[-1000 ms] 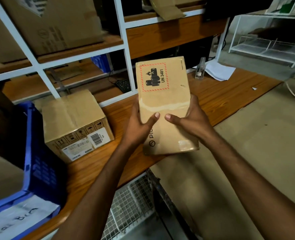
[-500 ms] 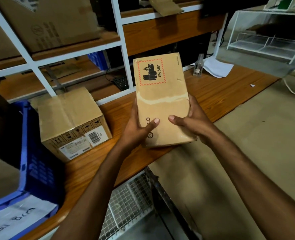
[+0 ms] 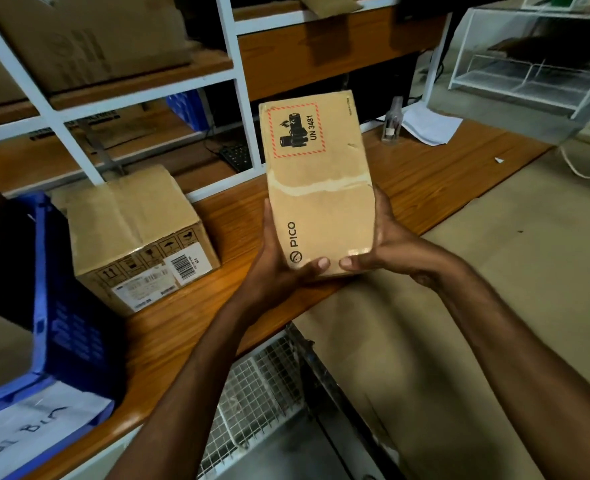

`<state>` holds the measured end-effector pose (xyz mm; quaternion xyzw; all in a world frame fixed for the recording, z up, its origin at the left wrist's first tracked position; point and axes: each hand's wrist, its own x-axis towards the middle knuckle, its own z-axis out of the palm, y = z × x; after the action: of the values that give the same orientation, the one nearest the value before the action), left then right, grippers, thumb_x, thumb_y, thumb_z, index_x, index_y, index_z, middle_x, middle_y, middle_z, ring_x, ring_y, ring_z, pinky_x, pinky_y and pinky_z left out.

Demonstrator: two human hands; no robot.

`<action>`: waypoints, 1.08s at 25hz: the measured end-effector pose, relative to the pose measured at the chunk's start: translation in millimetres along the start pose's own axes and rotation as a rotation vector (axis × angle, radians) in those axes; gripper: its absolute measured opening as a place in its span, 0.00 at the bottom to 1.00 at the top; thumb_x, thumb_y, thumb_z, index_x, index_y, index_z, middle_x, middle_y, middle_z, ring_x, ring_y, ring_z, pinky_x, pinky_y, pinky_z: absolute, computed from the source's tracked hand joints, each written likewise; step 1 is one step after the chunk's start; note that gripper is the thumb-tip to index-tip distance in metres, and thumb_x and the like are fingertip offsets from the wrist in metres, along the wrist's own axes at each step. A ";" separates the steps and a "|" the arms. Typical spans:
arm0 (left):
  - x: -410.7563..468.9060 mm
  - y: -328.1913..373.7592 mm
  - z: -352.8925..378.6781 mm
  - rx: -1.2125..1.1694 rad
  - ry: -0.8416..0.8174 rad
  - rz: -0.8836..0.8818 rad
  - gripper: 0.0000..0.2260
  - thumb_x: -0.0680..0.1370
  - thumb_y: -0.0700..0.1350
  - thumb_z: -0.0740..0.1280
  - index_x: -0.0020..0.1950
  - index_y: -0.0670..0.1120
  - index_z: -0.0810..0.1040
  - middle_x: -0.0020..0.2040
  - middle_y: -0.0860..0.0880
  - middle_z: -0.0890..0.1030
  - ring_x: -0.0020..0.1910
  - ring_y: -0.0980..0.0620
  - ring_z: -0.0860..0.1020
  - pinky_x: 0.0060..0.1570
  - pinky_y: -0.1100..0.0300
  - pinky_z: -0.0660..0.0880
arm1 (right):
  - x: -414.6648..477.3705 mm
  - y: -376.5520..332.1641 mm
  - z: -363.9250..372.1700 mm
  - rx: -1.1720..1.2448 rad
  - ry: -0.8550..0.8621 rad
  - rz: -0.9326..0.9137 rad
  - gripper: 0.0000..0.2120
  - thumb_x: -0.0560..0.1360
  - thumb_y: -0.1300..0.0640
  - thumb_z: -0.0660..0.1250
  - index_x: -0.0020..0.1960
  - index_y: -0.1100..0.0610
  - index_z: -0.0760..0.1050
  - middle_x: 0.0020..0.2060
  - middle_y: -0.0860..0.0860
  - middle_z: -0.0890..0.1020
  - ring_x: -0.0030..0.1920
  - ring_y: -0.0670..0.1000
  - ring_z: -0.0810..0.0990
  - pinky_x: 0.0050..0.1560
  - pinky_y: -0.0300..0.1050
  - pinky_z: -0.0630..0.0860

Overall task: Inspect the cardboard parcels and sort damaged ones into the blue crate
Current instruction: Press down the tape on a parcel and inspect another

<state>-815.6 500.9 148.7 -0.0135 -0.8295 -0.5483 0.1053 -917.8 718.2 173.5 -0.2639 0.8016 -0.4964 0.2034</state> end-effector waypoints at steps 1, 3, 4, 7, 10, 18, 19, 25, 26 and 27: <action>-1.0 4.1 -4.5 -0.028 -0.006 -0.029 0.51 0.75 0.43 0.78 0.82 0.55 0.42 0.72 0.56 0.69 0.65 0.68 0.74 0.57 0.66 0.79 | -0.4 -1.1 -3.5 0.031 -0.016 0.015 0.59 0.71 0.60 0.81 0.82 0.41 0.40 0.71 0.39 0.67 0.67 0.39 0.69 0.63 0.37 0.71; -1.1 10.7 -12.0 -0.050 0.057 -0.111 0.40 0.78 0.48 0.75 0.82 0.57 0.51 0.67 0.61 0.71 0.58 0.67 0.78 0.51 0.65 0.81 | -0.4 -0.5 -5.6 0.063 0.034 0.039 0.42 0.79 0.52 0.73 0.83 0.44 0.50 0.70 0.40 0.71 0.66 0.40 0.72 0.65 0.41 0.72; 1.6 15.9 -14.4 -0.041 0.119 -0.145 0.33 0.80 0.52 0.72 0.80 0.56 0.58 0.66 0.59 0.73 0.58 0.64 0.78 0.52 0.60 0.82 | 2.6 -1.3 -3.6 0.026 0.120 0.063 0.32 0.82 0.46 0.67 0.81 0.46 0.57 0.69 0.42 0.74 0.67 0.44 0.74 0.65 0.46 0.73; 16.0 24.5 -14.0 0.192 0.322 -0.181 0.13 0.84 0.56 0.64 0.64 0.50 0.70 0.60 0.54 0.81 0.52 0.55 0.82 0.44 0.53 0.83 | 16.0 -6.0 3.2 -0.220 0.420 0.089 0.19 0.86 0.43 0.56 0.68 0.53 0.74 0.57 0.48 0.80 0.59 0.54 0.78 0.54 0.47 0.71; 20.4 28.8 -7.1 0.355 0.375 -0.153 0.11 0.87 0.55 0.59 0.57 0.48 0.70 0.49 0.56 0.81 0.39 0.61 0.79 0.29 0.69 0.71 | 21.5 -7.7 5.4 -0.206 0.481 0.094 0.21 0.86 0.40 0.52 0.58 0.52 0.78 0.47 0.49 0.80 0.50 0.54 0.79 0.46 0.45 0.68; 46.2 43.5 -14.4 0.655 0.372 -0.172 0.24 0.87 0.61 0.51 0.46 0.47 0.75 0.36 0.53 0.79 0.32 0.56 0.78 0.28 0.60 0.71 | 39.4 -13.7 14.2 -0.400 0.668 0.173 0.29 0.80 0.27 0.52 0.58 0.49 0.76 0.46 0.48 0.81 0.47 0.54 0.77 0.47 0.50 0.72; 47.3 42.9 -15.8 0.658 0.366 -0.184 0.26 0.87 0.62 0.49 0.42 0.47 0.74 0.35 0.52 0.80 0.31 0.55 0.79 0.28 0.59 0.73 | 39.1 -12.0 18.0 -0.395 0.675 0.163 0.30 0.79 0.26 0.53 0.62 0.49 0.75 0.48 0.47 0.80 0.48 0.53 0.77 0.48 0.50 0.72; 37.6 9.5 -18.0 0.165 0.397 -0.214 0.25 0.86 0.63 0.51 0.48 0.46 0.78 0.38 0.48 0.85 0.35 0.57 0.84 0.34 0.66 0.77 | 35.0 1.6 7.7 -0.423 0.751 0.127 0.33 0.78 0.25 0.52 0.58 0.51 0.77 0.50 0.52 0.83 0.50 0.59 0.81 0.45 0.49 0.69; 32.9 -4.9 -14.7 0.022 0.452 -0.276 0.23 0.85 0.63 0.54 0.56 0.46 0.77 0.47 0.47 0.86 0.44 0.53 0.85 0.39 0.61 0.78 | 31.7 5.2 -1.7 -0.427 0.753 0.128 0.33 0.77 0.24 0.52 0.56 0.52 0.77 0.52 0.54 0.84 0.51 0.60 0.81 0.45 0.49 0.69; 29.3 -22.8 -10.8 -0.053 0.463 -0.367 0.22 0.84 0.63 0.58 0.65 0.47 0.74 0.58 0.45 0.83 0.54 0.49 0.83 0.45 0.57 0.78 | 28.9 8.8 -9.8 -0.423 0.746 0.127 0.33 0.78 0.25 0.53 0.55 0.52 0.77 0.54 0.55 0.84 0.53 0.61 0.80 0.46 0.50 0.69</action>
<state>-845.6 479.3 137.7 0.2592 -0.7576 -0.5680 0.1903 -948.1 710.2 167.9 -0.0524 0.9190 -0.3690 -0.1286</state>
